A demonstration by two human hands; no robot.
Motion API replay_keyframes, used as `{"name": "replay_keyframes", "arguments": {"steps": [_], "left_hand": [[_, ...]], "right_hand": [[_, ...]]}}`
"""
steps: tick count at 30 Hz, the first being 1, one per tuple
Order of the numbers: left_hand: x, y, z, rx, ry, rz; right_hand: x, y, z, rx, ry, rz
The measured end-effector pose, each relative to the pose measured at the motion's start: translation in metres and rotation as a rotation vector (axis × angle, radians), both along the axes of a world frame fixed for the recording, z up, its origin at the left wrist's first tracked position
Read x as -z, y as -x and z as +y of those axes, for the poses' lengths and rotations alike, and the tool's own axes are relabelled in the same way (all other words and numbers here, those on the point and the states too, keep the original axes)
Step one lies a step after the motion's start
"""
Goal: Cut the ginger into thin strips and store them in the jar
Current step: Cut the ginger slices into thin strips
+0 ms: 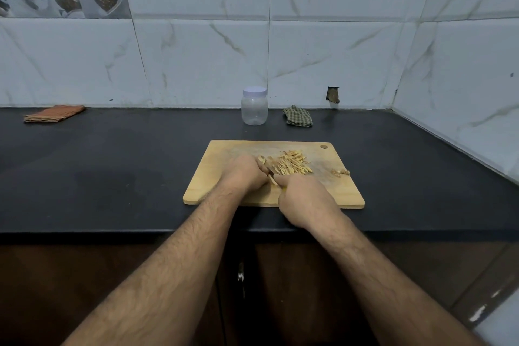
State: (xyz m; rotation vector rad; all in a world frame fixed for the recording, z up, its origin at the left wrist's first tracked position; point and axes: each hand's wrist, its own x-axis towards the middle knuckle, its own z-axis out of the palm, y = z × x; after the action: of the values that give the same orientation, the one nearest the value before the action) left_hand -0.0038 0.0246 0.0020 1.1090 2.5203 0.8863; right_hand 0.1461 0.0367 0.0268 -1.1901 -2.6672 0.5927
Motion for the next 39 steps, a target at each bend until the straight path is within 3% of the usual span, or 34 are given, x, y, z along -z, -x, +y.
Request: {"name": "replay_keyframes", "arguments": {"steps": [10, 24, 39], "left_hand": [[-0.001, 0.010, 0.013, -0.153, 0.026, -0.050], [0.002, 0.015, 0.016, -0.173, 0.001, -0.122], [0.003, 0.023, 0.019, -0.184, 0.034, -0.158]], "right_hand": [[-0.001, 0.002, -0.001, -0.026, -0.043, -0.079], [0.013, -0.040, -0.015, -0.030, -0.071, -0.135], [0.007, -0.012, 0.004, -0.001, -0.007, 0.067]]}}
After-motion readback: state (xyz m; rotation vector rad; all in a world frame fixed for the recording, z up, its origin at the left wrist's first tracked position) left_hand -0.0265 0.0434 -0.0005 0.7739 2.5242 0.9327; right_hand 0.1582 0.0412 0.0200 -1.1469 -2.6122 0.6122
